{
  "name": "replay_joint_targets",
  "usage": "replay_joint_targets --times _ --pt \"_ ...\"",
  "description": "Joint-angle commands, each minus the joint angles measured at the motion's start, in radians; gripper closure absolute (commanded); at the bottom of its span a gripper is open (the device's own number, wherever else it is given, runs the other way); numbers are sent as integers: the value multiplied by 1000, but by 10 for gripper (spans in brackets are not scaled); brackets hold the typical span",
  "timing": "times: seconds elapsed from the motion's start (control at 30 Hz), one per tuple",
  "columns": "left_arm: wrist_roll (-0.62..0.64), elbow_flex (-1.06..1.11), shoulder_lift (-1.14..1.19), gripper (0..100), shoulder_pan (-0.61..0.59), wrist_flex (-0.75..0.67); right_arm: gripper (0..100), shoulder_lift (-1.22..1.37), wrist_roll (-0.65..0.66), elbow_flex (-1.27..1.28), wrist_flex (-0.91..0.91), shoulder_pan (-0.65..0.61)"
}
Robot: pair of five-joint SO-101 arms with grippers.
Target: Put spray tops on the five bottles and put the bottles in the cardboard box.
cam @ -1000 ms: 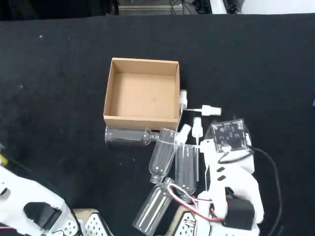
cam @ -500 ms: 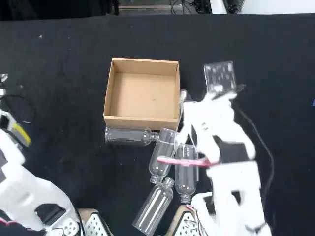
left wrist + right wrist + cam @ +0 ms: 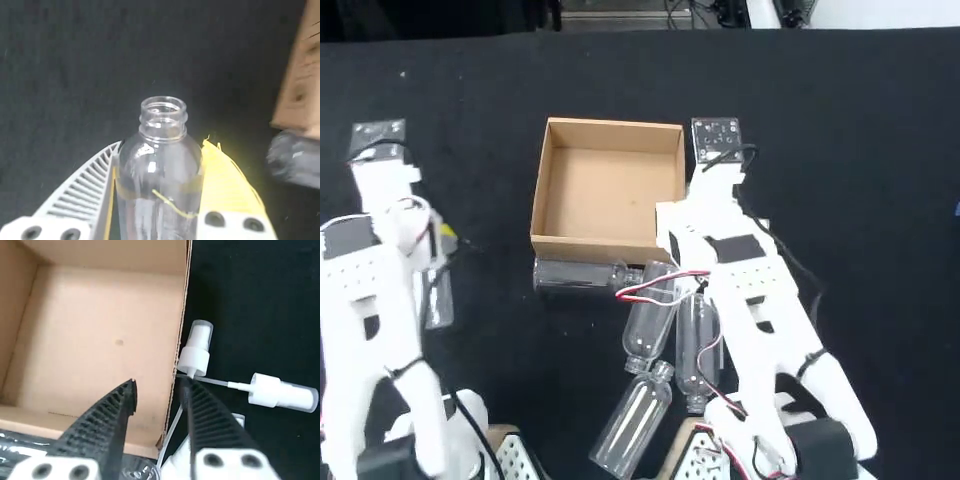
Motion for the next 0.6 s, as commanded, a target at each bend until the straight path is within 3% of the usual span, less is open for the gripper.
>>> replay_joint_targets --times 0.0,0.27,0.57 --pt "77 -5 -87 968 99 -86 825 2 -8 -62 -31 -18" --pt "245 -4 -32 968 111 -219 825 31 -2 -33 -32 -17" --pt "262 87 -18 968 119 -284 923 147 71 -93 -32 -8"
